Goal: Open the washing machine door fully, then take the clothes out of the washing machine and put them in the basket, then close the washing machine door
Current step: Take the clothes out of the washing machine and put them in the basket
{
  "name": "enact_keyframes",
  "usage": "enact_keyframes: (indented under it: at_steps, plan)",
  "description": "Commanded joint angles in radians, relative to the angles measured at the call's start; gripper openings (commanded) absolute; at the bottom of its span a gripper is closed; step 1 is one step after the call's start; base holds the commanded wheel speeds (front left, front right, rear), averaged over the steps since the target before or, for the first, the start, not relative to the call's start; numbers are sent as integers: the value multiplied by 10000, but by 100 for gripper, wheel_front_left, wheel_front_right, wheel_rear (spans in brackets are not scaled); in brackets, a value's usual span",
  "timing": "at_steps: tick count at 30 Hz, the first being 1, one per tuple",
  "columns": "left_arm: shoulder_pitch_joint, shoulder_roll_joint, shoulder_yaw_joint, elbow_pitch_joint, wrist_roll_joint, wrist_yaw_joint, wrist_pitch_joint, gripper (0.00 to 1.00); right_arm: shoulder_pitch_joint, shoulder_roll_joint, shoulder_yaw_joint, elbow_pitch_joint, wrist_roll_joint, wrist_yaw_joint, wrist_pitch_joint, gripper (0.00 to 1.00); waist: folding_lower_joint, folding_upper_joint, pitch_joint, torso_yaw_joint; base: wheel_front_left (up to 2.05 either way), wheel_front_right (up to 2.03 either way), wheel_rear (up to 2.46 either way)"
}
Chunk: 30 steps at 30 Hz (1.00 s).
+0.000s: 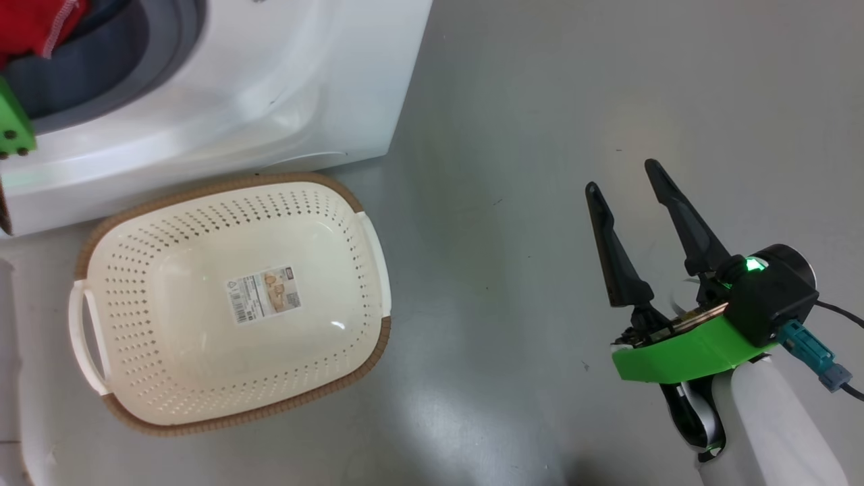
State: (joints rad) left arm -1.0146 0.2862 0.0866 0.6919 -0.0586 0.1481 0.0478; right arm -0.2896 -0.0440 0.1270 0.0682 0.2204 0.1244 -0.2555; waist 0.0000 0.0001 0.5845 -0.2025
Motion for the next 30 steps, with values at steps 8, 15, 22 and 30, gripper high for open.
enact_keyframes:
  at_steps: [8,15,22,30]
  plan:
    - [-572,1027,-42,455,178,-112,1441,100,-40,-62,450,-130,191,63,-63,100,0,-1,46,-280,0,0,0]
    - [-442,1265,-184,609,299,-23,2070,100,-46,-62,570,-143,290,63,-63,100,0,-1,152,-421,0,0,0]
    - [-293,1348,-242,600,241,50,2555,100,-132,-62,622,-162,343,63,-63,100,0,-1,381,-491,0,0,0]
    - [-210,1300,-275,326,-19,-55,2408,0,-249,-62,609,-118,368,63,-63,100,0,-1,494,-469,0,0,0]
